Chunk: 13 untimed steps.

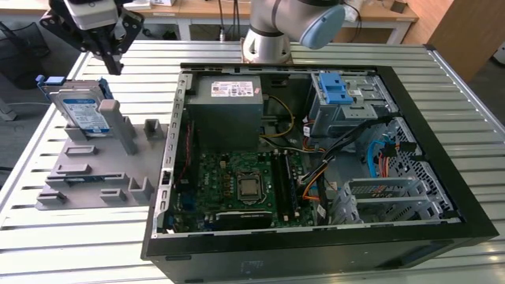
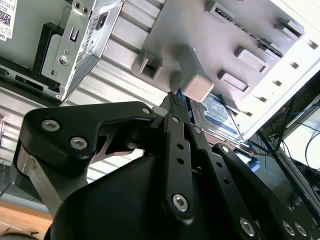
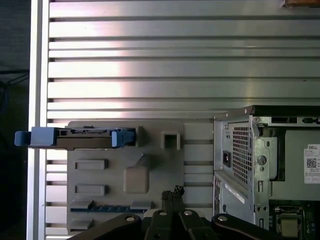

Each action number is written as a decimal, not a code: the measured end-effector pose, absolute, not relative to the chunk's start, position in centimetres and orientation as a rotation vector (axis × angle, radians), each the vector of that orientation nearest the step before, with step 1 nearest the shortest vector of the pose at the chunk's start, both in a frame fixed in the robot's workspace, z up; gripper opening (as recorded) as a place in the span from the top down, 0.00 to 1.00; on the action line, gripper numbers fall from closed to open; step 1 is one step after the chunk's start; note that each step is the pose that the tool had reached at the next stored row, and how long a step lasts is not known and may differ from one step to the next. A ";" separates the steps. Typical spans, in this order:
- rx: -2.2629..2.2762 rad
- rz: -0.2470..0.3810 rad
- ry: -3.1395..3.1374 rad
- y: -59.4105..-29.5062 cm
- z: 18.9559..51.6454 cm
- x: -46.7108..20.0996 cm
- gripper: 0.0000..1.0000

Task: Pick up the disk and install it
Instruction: 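Reach for the disk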

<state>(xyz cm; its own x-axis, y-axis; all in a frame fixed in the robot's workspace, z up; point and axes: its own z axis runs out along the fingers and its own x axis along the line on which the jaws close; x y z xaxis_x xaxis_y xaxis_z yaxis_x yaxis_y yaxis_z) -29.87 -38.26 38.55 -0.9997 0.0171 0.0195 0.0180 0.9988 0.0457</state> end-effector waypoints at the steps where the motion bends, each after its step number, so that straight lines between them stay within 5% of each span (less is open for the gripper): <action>1: -0.027 -0.072 -3.122 -38.3 38.5 -30.0 0.89; 13: -0.027 -0.072 -3.122 -38.1 38.4 -31.1 0.89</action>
